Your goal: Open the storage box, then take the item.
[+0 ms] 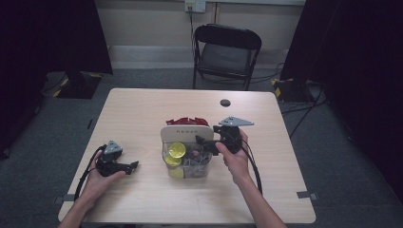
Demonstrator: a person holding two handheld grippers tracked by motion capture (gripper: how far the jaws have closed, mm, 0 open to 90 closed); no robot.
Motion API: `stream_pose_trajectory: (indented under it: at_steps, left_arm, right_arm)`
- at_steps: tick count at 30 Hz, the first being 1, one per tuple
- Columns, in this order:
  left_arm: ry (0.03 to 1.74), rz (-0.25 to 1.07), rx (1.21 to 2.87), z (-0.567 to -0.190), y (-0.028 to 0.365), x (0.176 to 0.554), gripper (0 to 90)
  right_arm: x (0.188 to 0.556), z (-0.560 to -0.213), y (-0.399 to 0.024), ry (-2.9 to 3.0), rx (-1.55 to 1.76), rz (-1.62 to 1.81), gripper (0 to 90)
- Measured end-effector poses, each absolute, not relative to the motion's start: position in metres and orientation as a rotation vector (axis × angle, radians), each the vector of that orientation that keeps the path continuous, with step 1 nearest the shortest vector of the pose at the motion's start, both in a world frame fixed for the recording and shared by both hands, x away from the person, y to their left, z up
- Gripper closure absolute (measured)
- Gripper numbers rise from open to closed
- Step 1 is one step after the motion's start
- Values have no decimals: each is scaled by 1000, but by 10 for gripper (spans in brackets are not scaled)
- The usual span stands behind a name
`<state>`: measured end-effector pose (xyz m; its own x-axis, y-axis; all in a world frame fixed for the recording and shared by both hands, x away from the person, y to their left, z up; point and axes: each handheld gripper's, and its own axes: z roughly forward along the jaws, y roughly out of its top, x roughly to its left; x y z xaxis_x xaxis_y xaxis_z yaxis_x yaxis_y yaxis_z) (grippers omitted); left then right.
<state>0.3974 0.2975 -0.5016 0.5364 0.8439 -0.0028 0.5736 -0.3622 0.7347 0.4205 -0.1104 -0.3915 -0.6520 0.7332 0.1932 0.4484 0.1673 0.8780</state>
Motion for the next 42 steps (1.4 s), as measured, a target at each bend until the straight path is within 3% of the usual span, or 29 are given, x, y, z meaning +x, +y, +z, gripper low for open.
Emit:
stream_pose_trajectory:
  at_steps: [11,24,42]
  left_arm:
    - [1156,426,2059,-496,296,393,176]
    - [1054,447,2014,-473,280,376,201]
    - [908,372,1954,-443,249,357,221]
  right_arm:
    - [425,-393,-114,2133,1216,1458,135]
    - [425,-391,-113,2125,1205,1446,117]
    - [425,-386,-118,2096,1209,1464,119]
